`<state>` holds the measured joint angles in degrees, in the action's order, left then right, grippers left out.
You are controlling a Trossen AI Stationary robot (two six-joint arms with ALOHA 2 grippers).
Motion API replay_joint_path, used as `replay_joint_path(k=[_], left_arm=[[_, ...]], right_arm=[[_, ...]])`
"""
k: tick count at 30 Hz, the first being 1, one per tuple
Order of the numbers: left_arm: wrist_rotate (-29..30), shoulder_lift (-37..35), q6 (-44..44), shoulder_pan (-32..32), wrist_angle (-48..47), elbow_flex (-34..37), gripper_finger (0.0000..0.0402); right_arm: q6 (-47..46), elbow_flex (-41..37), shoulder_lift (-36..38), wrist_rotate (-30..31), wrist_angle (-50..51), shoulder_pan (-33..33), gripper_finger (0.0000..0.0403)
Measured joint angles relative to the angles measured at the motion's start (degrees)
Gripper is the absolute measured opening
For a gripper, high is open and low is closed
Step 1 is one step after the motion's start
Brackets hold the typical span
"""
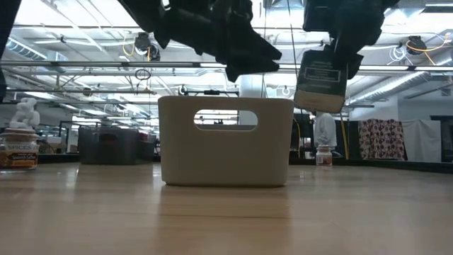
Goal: Sort spices by type
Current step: Put the black seasoning can into the transparent bin
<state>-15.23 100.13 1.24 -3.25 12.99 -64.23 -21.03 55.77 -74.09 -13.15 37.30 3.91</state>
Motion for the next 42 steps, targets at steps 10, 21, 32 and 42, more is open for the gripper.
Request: replay_joint_path(k=[10,21,32,42], left_arm=[[-4.7,1.4,8.7,0.0,3.5,0.0,0.0176],[-4.1,1.7,10.5,0.4,3.8,0.0,0.0176],[-4.7,1.8,9.4,0.8,4.3,0.0,0.0176],[-5.8,1.8,6.9,0.8,8.2,0.0,0.0176]], right_arm=[[3.5,0.0,-3.4,1.9,-4.9,1.6,0.0113],[6.2,0.0,-3.4,5.4,-8.1,1.6,0.0115],[7.2,0.0,-3.4,7.4,-9.7,1.0,0.0116],[7.0,0.0,-3.5,7.7,-9.7,0.9,0.0117]])
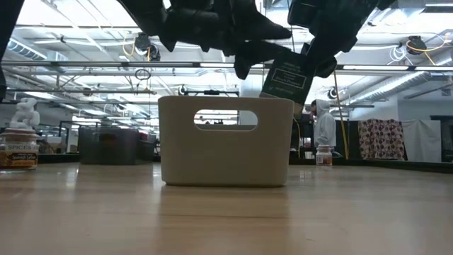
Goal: Sort spices by type
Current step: Put the black seasoning can into the transparent bin
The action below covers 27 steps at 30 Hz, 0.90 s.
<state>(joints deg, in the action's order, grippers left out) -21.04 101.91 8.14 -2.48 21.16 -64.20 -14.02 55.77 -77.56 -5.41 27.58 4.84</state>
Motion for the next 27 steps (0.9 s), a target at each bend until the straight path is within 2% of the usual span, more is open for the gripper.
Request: replay_joint_path(k=[27], left_arm=[[0.1,0.0,-1.4,0.0,-6.0,0.0,0.0176]], right_arm=[[-0.2,0.0,-0.1,2.8,-3.0,0.0,0.0118]])
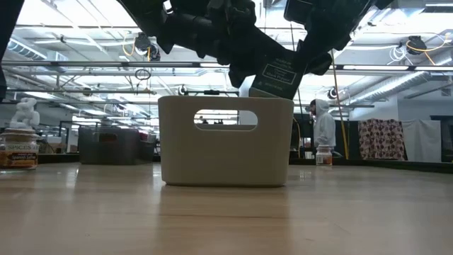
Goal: Sort spices by type
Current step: Put the black seasoning can into the transparent bin
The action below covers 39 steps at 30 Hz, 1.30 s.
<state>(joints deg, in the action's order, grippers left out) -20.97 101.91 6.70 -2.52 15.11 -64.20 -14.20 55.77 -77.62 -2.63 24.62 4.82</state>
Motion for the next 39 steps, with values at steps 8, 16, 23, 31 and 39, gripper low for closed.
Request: replay_joint_path(k=[8,16,23,31,39], left_arm=[[0.0,0.0,-0.1,0.0,0.0,0.0,0.0176],[0.3,0.0,-2.4,0.0,-0.8,0.0,0.0137],[0.3,0.0,-3.2,0.0,-0.8,0.0,0.0137],[0.5,0.0,-4.5,-0.8,-1.0,0.0,0.0137],[0.5,-0.5,-4.6,-3.2,-0.4,0.0,0.0137]], right_arm=[[0.1,0.0,0.0,0.0,0.0,0.0,0.0118],[0.1,0.0,0.0,0.2,0.1,0.0,0.0126],[0.3,0.0,0.0,0.2,0.0,0.0,0.0143],[1.5,0.0,0.9,-0.1,1.0,-0.4,0.0166],[3.8,0.0,4.7,-0.1,2.4,-3.1,0.0222]])
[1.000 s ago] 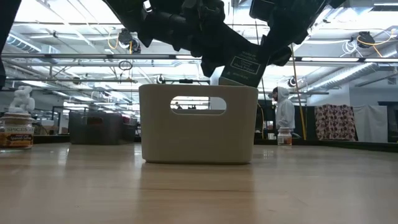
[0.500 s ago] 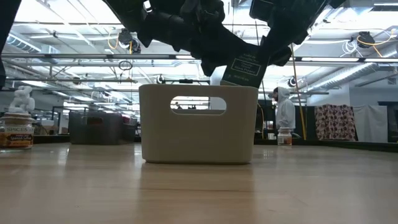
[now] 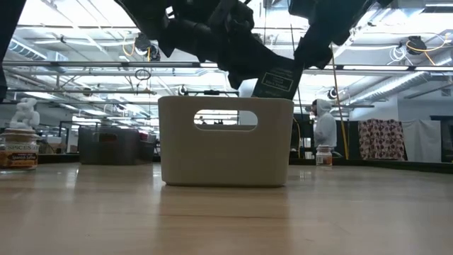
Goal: Sort spices by type
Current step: Put the black seasoning can into the transparent bin
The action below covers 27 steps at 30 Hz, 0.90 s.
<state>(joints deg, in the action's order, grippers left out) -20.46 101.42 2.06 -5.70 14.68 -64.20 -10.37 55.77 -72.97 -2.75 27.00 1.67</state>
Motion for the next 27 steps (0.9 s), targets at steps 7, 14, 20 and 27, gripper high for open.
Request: replay_joint_path(k=[7,14,20,27], left_arm=[[2.3,-6.1,-2.8,-4.2,-1.4,0.0,0.0137],[16.3,-10.4,-8.7,-9.7,-4.0,-0.1,0.0137],[31.5,-7.8,-1.6,-13.1,-0.8,0.0,0.0137],[46.1,-1.9,8.6,-15.1,5.5,-0.1,0.0137]], right_arm=[[-0.9,0.0,6.1,7.0,6.3,-1.4,0.0255],[-1.7,0.0,11.2,15.1,7.9,0.0,0.0250],[-2.6,0.0,11.6,16.6,7.8,0.4,0.0248],[-2.7,0.0,10.7,16.5,7.7,0.5,0.0247]])
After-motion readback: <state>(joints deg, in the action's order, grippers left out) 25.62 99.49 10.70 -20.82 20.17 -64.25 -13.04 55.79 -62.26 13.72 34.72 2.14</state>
